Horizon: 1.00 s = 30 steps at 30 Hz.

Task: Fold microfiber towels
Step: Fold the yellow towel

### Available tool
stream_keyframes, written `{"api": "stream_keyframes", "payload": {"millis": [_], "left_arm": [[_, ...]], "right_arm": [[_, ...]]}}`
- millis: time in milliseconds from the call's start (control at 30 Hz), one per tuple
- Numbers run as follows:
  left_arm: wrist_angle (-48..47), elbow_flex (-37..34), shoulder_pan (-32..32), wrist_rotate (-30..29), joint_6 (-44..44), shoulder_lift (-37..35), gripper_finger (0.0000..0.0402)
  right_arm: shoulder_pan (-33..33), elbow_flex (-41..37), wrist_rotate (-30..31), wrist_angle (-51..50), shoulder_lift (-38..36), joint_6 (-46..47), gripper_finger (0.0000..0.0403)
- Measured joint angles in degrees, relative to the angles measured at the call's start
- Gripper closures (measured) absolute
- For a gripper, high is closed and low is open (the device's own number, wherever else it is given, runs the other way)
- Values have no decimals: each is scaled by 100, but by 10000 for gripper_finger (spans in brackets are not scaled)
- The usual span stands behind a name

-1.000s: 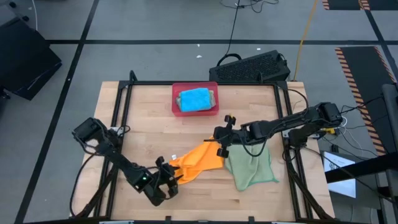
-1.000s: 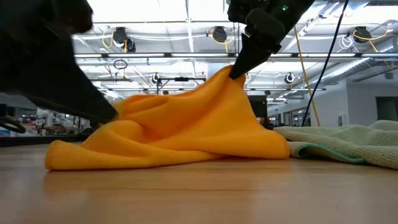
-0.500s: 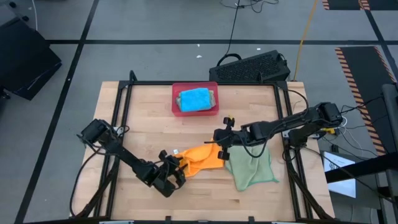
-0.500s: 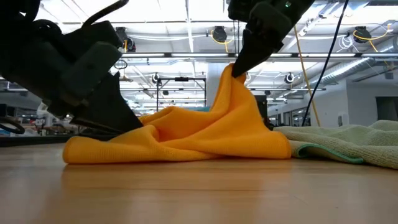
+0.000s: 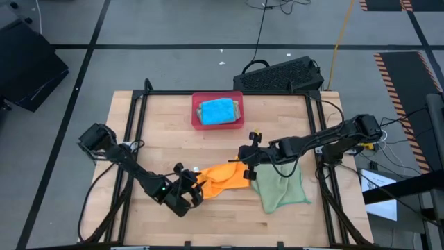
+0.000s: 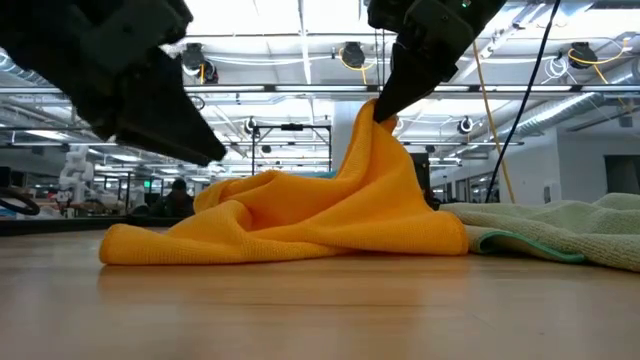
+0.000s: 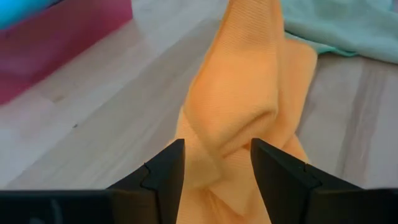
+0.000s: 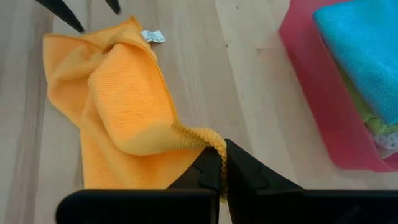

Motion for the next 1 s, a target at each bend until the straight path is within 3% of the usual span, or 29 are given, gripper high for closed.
{"api": "stream_keyframes", "payload": {"millis": [267, 733, 1000], "left_arm": [[346, 10, 261, 173, 101, 385, 215], [-267, 1, 534, 515, -143, 652, 220], [-317, -1, 498, 920, 4, 535, 327]], "right_arm": [[0, 0, -1, 35, 0, 2, 399], [2, 0, -3, 72, 0, -13, 399], [2, 0, -3, 11, 0, -39, 399]]}}
